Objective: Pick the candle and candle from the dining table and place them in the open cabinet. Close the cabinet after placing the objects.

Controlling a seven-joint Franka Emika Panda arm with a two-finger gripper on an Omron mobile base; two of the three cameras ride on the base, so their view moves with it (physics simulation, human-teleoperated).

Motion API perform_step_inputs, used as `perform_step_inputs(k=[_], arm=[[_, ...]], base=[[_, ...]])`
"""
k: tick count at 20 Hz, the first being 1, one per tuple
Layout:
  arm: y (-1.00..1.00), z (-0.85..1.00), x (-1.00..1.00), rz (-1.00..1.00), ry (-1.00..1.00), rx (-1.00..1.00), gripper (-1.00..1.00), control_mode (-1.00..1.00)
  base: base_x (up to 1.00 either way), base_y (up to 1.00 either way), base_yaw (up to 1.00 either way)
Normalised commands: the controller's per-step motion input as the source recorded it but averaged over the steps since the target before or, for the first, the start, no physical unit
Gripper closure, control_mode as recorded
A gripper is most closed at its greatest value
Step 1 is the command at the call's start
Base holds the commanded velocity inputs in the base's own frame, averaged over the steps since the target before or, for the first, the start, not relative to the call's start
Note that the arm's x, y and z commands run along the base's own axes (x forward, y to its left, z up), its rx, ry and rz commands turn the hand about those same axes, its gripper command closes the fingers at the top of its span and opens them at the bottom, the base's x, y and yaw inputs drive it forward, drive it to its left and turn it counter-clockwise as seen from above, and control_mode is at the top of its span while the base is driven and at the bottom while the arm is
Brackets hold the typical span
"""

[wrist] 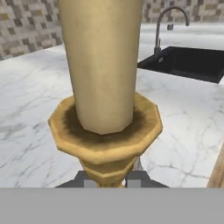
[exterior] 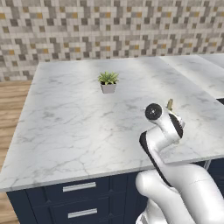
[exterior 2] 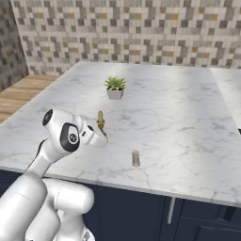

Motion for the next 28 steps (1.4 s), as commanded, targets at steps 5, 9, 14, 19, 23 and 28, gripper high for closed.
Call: perform_step_inputs(k=[5,9,14,19,23,28], arm=[[0.36,0.42,-0.22,0.27,0.00,0.00,1.00,-1.00],[0.40,0.14,-0.28,0.26,0.00,-0.03,1.00,-1.00],[0.47,0.09,-0.26,0.26,0.00,-0.08,1.00,-1.00],[0.24,0.26,-0.18,0.17,0.00,-0.06,1.00,-1.00],[0.00,0.31,-0.41,0.05,-0.03,-0.02,1.00,-1.00],[0.00,0.28,-0.36,0.01,-0.01,-0.01,1.00,-1.00]], base=[[0.00,0.00,0.00],[0.00,0.00,0.00],[0.00,0.00,0.00],[0.00,0.00,0.00],[0.00,0.00,0.00],[0.00,0.00,0.00]])
